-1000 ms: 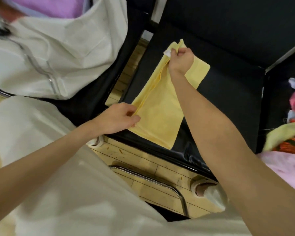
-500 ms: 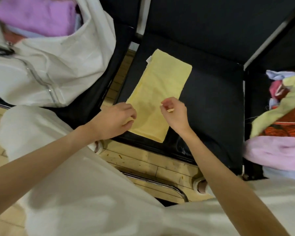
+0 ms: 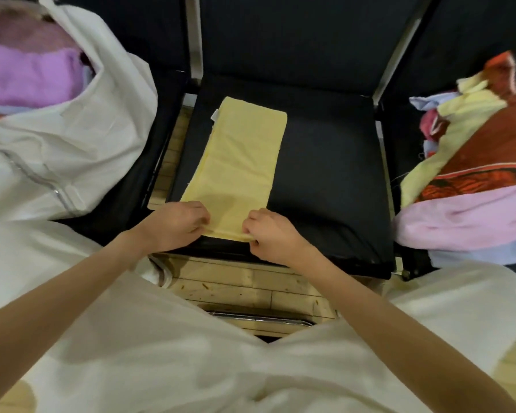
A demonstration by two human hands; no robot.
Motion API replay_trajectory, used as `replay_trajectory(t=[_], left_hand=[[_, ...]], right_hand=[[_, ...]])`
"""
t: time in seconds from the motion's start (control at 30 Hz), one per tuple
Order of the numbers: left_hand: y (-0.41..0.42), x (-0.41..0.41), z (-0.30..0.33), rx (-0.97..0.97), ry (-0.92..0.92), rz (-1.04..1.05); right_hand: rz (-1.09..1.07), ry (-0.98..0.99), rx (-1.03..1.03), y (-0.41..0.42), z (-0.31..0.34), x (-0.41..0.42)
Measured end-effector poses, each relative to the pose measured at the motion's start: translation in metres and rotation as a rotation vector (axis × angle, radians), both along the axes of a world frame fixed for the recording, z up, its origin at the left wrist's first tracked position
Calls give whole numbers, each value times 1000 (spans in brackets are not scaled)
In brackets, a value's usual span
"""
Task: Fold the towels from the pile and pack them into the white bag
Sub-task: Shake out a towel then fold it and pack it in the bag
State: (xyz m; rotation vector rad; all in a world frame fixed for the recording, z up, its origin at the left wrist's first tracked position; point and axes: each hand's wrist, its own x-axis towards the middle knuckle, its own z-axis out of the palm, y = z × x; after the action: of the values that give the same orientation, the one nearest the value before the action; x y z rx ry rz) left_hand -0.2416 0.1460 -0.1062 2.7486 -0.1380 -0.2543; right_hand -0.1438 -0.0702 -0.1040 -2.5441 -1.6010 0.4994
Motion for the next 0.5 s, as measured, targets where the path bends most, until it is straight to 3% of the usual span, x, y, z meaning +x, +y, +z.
replay_trajectory(t=[0.1,0.23,0.4,0.5], left_hand=[[-5,1,1,124,-89,-57],[-10,1,-5,231,-119,-102],[-17,6,-3,-12,-74,50],[-29,10,13,-250,51,186]], right_hand=[[-68,20,40,2,-5,0],[-325,233,177,-4,-6,5],[-602,372,386,-26,-8,9],[-747,418,531,-40,-10,12]])
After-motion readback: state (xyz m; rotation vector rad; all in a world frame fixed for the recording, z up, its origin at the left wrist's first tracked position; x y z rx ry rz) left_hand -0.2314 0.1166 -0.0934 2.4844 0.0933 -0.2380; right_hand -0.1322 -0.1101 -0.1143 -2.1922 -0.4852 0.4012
